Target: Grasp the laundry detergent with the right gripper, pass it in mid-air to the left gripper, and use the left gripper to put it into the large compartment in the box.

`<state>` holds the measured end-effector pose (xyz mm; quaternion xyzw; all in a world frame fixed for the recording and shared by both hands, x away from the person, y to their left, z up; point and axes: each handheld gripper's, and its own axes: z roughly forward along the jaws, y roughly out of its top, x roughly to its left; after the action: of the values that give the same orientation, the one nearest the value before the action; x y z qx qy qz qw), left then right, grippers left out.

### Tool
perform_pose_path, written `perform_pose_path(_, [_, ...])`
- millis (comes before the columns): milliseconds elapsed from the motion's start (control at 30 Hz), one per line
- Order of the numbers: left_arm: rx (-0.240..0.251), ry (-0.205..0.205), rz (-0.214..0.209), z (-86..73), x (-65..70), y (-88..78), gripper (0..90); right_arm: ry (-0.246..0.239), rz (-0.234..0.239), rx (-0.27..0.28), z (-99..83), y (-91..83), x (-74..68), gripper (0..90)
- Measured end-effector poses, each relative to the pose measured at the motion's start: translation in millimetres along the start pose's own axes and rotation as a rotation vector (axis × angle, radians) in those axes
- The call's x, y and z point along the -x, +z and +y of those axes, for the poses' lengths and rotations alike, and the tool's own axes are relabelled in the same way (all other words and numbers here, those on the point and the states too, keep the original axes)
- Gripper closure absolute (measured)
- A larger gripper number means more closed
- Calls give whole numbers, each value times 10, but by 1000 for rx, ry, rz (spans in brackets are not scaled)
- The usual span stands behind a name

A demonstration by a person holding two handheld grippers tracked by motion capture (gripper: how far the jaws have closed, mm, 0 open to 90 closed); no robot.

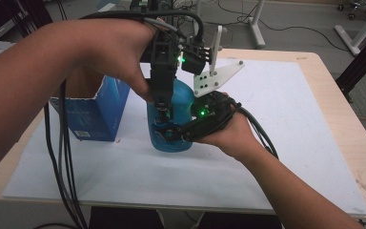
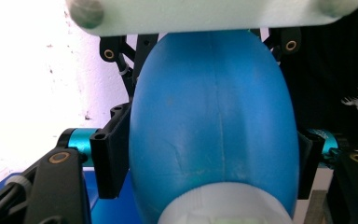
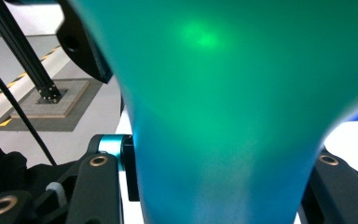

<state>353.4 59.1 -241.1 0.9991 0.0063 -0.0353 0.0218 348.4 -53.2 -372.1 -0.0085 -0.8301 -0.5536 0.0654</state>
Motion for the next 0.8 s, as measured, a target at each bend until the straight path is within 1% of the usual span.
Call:
perform_pose_path(33, [1,-1,-7,0,6,1,311,0,1,0,0,1,-1,458])
perform_pose_path(67, [1,-1,-7,0,6,1,344,0,1,0,0,1,-1,458])
perform_pose_path(100, [1,6,-3,3,7,0,344,0,1,1,2,0,-6,458])
perform_pose_path(200, [1,0,-11,3,12,1,370,2,2,1,2,1,-6,458])
perform_pose_path(233, [2,6,-5,5,13,0,378,1,2,2,1,0,-5,459])
perform_pose_path(467, [-6,-17,-13,12,15,-2,387,3,9,6,-2,-3,-5,459])
perform_pose_path(567, [-5,-16,-10,14,15,1,388,3,11,4,-5,-4,-3,457])
perform_pose_path(700, [-11,-9,-4,19,23,9,388,5,2,-4,-3,0,-11,450])
perform_pose_path(800, [4,-5,-12,23,10,5,388,7,-4,-14,2,-13,-18,438])
